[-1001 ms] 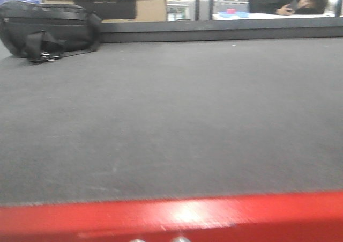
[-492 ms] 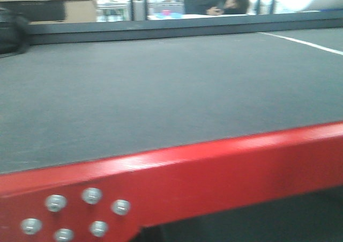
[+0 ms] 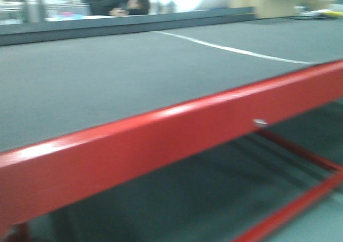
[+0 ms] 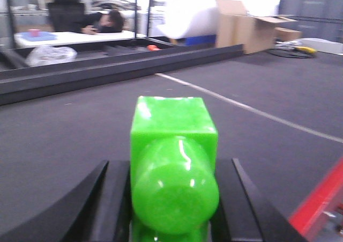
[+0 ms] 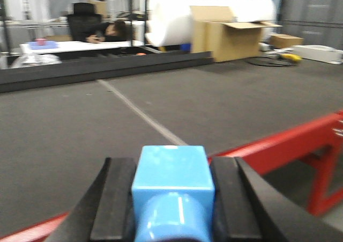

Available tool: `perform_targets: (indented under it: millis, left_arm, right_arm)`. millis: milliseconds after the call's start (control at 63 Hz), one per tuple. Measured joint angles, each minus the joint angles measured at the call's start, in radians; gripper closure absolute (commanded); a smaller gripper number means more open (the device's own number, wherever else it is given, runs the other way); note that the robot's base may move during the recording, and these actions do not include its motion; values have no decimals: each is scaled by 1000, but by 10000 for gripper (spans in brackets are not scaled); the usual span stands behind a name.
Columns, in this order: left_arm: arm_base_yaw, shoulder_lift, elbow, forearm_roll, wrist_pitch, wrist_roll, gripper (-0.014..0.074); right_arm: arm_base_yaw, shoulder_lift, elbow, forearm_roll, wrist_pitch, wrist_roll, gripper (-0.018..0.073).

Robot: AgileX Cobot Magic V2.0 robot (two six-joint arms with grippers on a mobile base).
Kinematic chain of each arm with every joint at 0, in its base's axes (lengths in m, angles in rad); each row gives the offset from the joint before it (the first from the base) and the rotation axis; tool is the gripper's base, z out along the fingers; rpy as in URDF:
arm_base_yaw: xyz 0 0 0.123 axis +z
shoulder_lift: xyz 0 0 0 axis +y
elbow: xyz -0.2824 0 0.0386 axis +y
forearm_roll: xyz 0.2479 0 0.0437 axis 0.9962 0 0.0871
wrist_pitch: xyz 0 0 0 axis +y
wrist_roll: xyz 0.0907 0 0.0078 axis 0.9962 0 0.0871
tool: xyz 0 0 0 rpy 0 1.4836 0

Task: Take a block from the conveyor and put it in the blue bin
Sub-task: 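Drive away from the conveyor toward the shelf of blue bins, holding blocks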

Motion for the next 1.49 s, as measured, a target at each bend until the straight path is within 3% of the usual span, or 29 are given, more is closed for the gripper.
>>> perform_targets:
  millis: [1493]
  left_arm:
    - [0,0,0,0,0,0,708]
  right_arm:
    - [0,-2,0,0,0,0,721]
